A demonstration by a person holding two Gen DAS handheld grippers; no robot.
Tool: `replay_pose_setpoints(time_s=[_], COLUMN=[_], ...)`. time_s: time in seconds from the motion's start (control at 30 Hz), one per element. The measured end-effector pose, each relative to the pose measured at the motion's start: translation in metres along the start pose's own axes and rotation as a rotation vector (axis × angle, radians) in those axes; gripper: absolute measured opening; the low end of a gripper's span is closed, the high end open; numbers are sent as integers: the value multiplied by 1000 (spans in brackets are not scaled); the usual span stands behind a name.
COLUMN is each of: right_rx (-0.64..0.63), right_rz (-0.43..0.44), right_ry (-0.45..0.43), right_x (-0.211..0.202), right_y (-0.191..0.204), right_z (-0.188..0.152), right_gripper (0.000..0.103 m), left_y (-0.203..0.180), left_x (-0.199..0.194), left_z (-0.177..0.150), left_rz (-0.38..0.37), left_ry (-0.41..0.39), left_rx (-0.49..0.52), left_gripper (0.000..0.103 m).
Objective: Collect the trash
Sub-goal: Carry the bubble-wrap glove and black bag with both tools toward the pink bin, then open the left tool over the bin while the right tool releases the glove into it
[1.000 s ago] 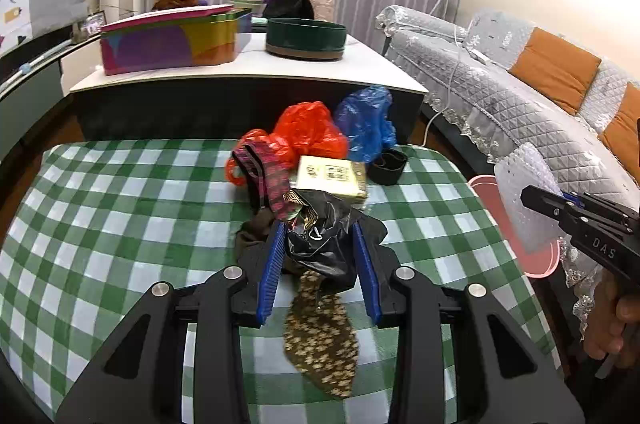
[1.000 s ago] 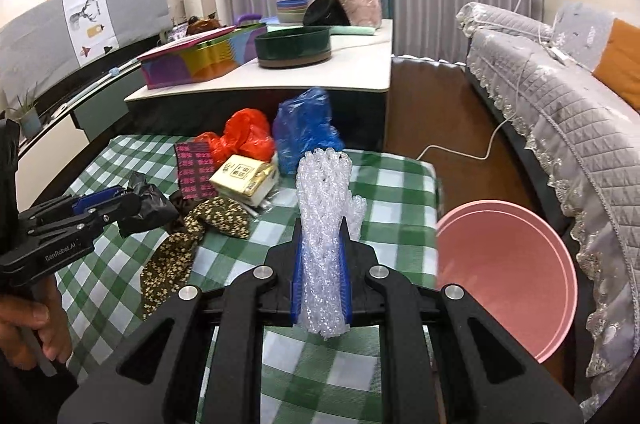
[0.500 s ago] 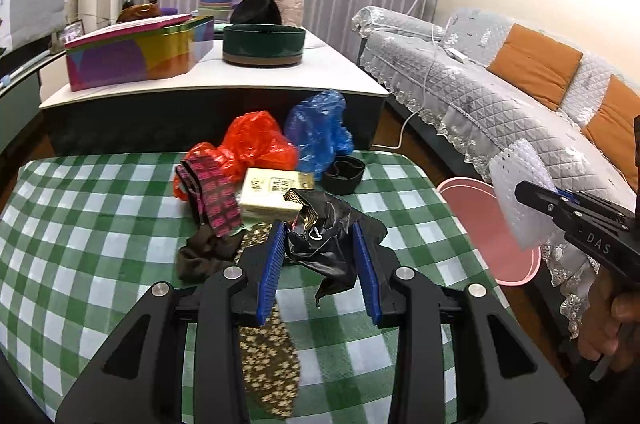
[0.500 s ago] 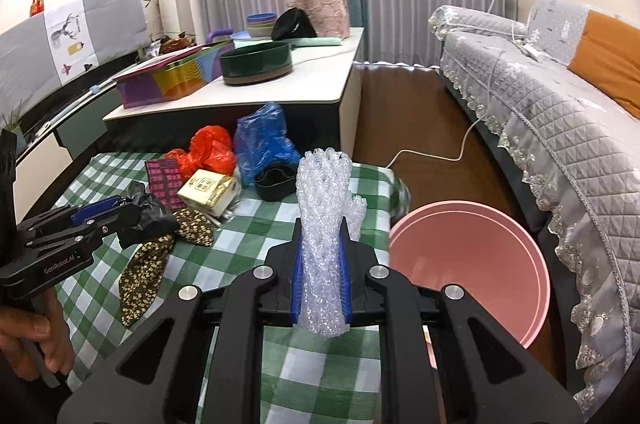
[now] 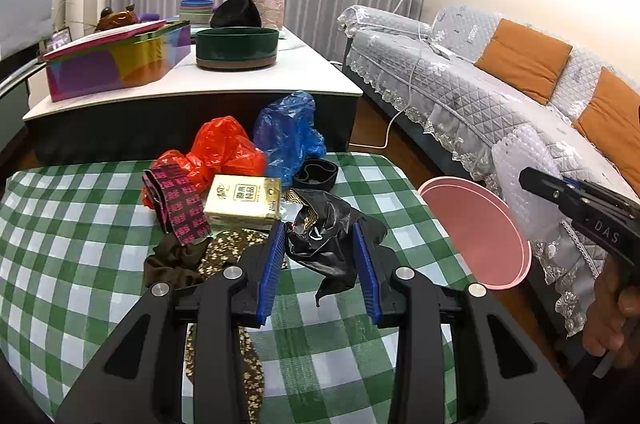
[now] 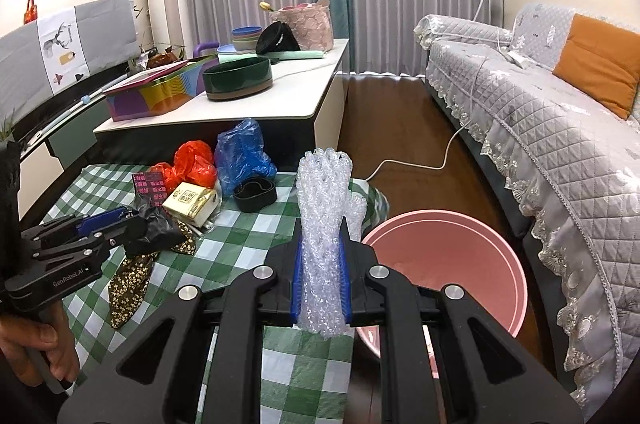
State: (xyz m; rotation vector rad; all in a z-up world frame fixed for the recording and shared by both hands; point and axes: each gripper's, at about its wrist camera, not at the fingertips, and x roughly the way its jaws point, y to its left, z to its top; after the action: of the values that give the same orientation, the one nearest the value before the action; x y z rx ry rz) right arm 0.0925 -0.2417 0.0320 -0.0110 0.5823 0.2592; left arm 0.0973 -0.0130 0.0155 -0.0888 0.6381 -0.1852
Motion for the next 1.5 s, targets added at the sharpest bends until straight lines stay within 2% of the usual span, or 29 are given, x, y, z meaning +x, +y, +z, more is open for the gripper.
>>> replay_pose_setpoints(time_s=[0.6,1.03,1.3,1.5], right_rx=[65,16,52,77], right_rz=[-40,-98,-151,-163], right_ry=[-53,-101,-125,-106], right_x=[-22,-38,-45,-39], right_y=[-38,-66,-99,-118], right_z=[17,44,53,55], right_gripper=[15,15,15,15], left_y=[-19,-68,-95,-118], left_x=[0,3,16,32], left_z=[16,37,43,43], left_rz=[-21,-45,-65,-86], left_ry=[19,5,13,32], left_rx=[-8,22,44,71], left_gripper=[34,34,34,34])
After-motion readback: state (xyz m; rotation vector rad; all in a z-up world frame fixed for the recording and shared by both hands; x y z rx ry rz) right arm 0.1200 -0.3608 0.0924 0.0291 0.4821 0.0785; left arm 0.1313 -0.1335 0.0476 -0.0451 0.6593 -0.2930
